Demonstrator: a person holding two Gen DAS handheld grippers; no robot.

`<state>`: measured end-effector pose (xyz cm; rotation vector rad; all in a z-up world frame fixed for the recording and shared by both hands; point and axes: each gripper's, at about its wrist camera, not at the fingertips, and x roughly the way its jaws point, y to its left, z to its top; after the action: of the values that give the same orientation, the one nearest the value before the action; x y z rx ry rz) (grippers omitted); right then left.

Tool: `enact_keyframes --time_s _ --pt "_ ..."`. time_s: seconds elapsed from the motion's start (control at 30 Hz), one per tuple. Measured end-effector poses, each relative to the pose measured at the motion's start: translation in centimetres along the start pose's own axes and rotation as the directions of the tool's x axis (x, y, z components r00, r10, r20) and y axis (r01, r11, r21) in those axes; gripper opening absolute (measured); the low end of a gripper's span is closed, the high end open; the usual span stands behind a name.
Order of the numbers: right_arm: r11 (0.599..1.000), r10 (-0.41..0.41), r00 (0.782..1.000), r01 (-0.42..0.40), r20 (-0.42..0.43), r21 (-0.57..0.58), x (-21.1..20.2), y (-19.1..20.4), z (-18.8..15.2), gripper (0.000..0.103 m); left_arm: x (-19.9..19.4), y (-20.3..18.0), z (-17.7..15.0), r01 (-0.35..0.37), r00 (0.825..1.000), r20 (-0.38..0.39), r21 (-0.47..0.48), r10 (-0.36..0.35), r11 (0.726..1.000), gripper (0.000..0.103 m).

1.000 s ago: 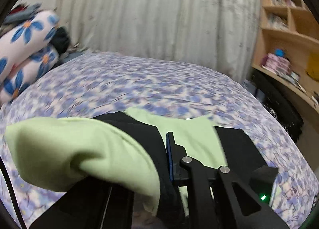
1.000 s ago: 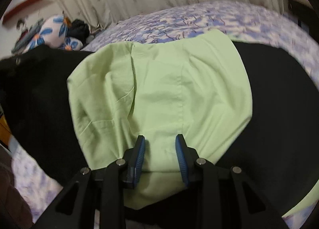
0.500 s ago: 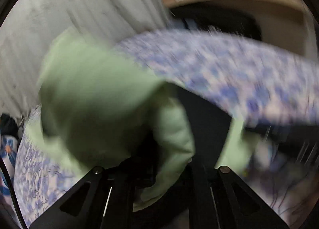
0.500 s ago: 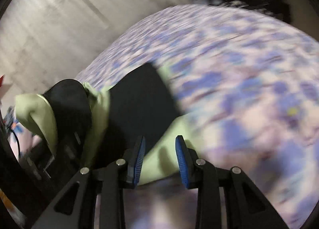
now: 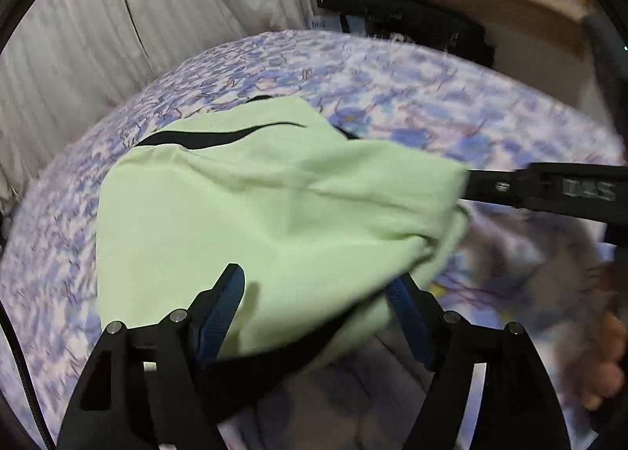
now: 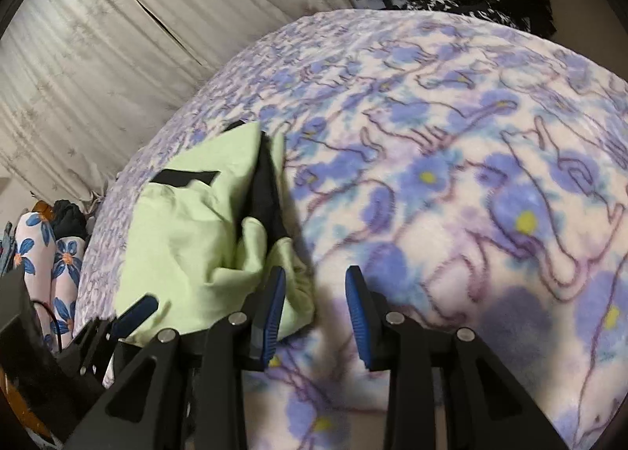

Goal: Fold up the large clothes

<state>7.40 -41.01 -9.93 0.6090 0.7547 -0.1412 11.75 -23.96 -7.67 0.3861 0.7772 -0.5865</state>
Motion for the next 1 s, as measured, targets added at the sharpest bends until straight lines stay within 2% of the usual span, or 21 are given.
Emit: enact_keyframes --time_s 0.1,0.23,0.3,0.4,0.47,0.6,0.7,0.77,0.87,1.0 --pt "1.000 0.013 1.000 -0.013 0.022 -0.027 -1.0 0.9 0.7 0.036 -2.5 1.4 -1.0 0.014 0.999 0.031 -0.047 -0.013 0.999 0.073" --pt "0.996 0.061 0.997 -0.058 0.039 -0.069 -2.1 2.5 1.9 0.053 -5.0 4.3 -1.6 0.004 0.999 0.053 -0.135 0.003 0.991 0.074" --pt "0.992 0.069 0.997 -0.064 0.044 -0.107 -2.4 3.7 2.7 0.053 -5.7 6.4 -1.9 0.000 0.999 0.049 -0.199 0.010 0.980 0.074" --pt "0.981 0.087 0.996 -0.084 0.009 -0.176 -1.8 5.5 3.5 0.053 -5.9 9.8 -2.8 -0.009 0.999 0.034 -0.308 0.020 0.951 0.074" --pt "0.975 0.080 0.996 -0.085 -0.033 -0.208 -0.5 6.4 3.7 0.053 -5.3 11.9 -3.6 -0.034 0.999 -0.003 -0.371 0.036 0.928 0.074" --pt "0.968 0.073 0.990 -0.100 -0.122 -0.232 2.8 6.9 4.1 0.053 -3.5 15.3 -5.2 -0.011 0.999 -0.047 -0.490 -0.014 0.872 0.074" --pt "0.965 0.129 0.971 -0.170 -0.201 -0.201 5.1 6.9 4.6 0.053 -1.8 16.6 -6.1 0.010 0.995 -0.075 -0.531 -0.058 0.847 0.074" --pt "0.969 0.137 0.961 -0.180 -0.238 -0.168 6.5 6.8 5.0 0.053 -1.0 17.1 -6.4 0.044 0.993 -0.070 -0.553 -0.099 0.832 0.074" --pt "0.972 0.192 0.934 -0.224 -0.302 -0.075 8.7 6.2 5.9 0.053 0.2 17.5 -6.7 0.090 0.986 -0.063 -0.585 -0.155 0.806 0.074" --pt "0.952 0.301 0.890 -0.298 -0.343 0.063 11.0 5.0 6.9 0.050 1.2 17.5 -6.4 0.106 0.983 -0.062 -0.587 -0.174 0.803 0.074"
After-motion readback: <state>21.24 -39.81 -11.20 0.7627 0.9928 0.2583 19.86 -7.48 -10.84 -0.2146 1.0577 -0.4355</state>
